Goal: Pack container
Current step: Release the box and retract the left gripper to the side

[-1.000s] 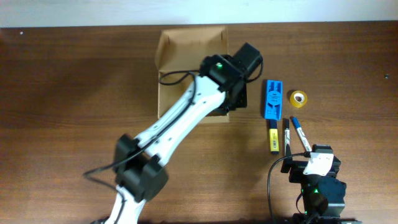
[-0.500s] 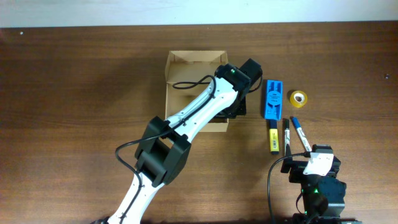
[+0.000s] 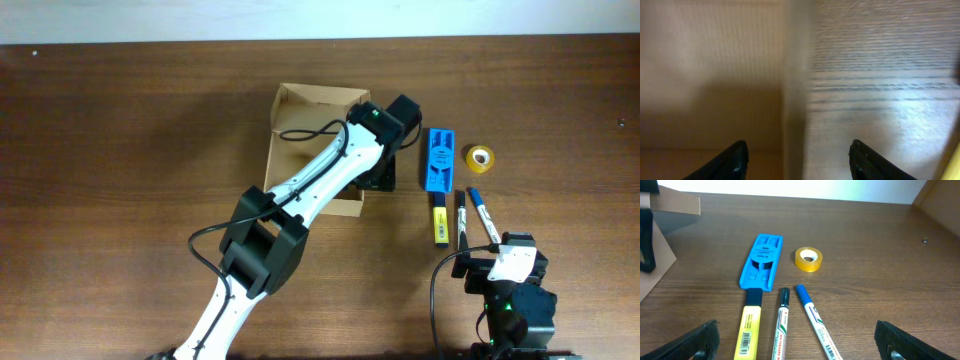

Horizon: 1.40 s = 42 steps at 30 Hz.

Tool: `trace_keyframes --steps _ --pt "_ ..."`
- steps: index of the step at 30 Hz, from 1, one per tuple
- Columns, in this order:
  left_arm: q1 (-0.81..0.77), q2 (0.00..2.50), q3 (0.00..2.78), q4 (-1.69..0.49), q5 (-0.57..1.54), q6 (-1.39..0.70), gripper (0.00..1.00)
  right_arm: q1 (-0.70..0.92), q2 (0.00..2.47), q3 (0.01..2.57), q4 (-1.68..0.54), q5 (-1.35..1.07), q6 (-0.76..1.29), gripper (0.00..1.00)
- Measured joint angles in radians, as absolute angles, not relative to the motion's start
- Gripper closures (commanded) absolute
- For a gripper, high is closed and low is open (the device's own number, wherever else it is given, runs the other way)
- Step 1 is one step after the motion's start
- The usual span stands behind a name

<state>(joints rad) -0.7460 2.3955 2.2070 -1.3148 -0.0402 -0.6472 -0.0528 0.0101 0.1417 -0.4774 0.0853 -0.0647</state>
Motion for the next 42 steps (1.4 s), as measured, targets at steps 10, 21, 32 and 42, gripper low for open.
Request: trace_keyframes --steps 10,21,32,42 --pt "-0.739 2.374 2.709 -1.652 -0.249 -0.519 0.18 -0.053 0.01 0.142 -0.477 0.085 -0.065 0.01" --pt "-0.462 2.156 2.812 -1.682 -0.288 -0.319 0.13 -0.053 0.01 0.142 -0.477 0.085 -0.065 0.01" --pt "0.119 2.069 2.717 -1.682 -0.253 -0.17 0.05 -0.053 0.01 0.142 -0.477 0.085 -0.065 0.01" --pt "0.397 2.069 2.299 -1.575 -0.106 -0.119 0.0 -0.053 0.01 0.142 -0.469 -0.002 -0.019 0.01"
